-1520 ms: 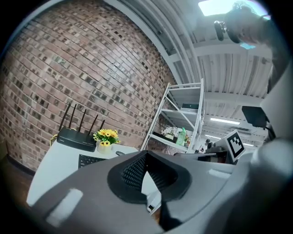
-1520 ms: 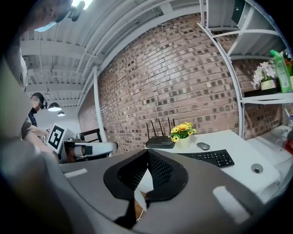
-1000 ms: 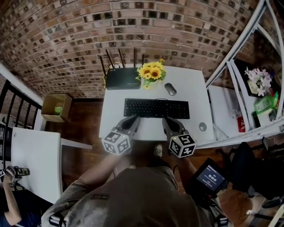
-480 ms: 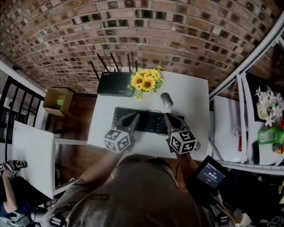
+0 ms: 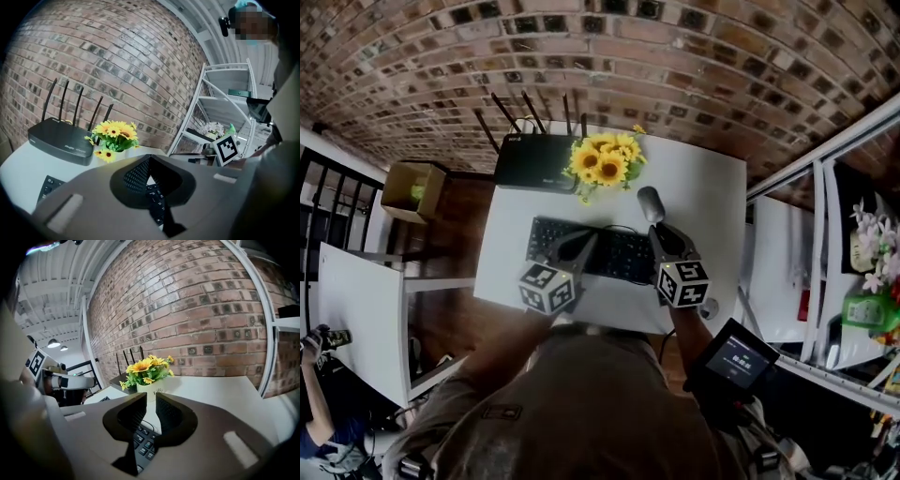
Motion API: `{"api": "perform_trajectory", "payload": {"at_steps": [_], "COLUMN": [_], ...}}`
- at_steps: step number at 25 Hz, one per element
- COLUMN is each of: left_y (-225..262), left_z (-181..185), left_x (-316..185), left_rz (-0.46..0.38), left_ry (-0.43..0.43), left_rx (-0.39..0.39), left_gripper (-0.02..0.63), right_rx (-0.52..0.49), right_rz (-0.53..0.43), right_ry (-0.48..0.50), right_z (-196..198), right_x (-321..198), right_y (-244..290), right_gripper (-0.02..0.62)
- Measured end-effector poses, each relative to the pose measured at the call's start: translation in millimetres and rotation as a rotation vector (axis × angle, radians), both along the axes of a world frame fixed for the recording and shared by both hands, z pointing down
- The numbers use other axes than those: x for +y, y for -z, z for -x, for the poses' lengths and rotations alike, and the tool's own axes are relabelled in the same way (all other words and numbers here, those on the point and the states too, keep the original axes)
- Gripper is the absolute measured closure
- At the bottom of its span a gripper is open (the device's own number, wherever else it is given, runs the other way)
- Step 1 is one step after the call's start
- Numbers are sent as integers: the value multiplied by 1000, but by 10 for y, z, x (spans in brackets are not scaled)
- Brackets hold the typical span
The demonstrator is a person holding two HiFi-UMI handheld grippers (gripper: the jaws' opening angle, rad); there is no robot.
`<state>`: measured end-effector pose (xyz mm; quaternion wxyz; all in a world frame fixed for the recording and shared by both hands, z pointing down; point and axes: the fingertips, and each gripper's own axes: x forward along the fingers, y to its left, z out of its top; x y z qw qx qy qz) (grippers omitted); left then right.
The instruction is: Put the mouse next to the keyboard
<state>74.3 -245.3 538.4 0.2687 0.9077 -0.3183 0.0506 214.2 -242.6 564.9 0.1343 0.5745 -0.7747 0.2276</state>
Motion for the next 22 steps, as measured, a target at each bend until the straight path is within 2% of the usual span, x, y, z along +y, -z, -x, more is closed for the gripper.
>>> {"api": "perform_trajectory", "payload": {"at_steps": [3,11,17,22], "left_y": [-71,-266,-407,-468], "left_z": [35,122,176,242], "left_x": [-20,-149,-229,-259], "left_rz": [20,71,101,124], "left_ry": [0,43,77,101], "left_rx": [-11,-28,-30,-34], "left_gripper": [611,611,611,611], "right_rx": [46,240,292,302], "right_rz": [35,178,294,358], "right_ry": [16,71,94,112], "right_z": [-42,-180,-292,-302], "right_x": [-149,-504,-651,-682], "right_y": [-179,-759,-1132,-1339], "right_gripper": [455,317,268,264]}}
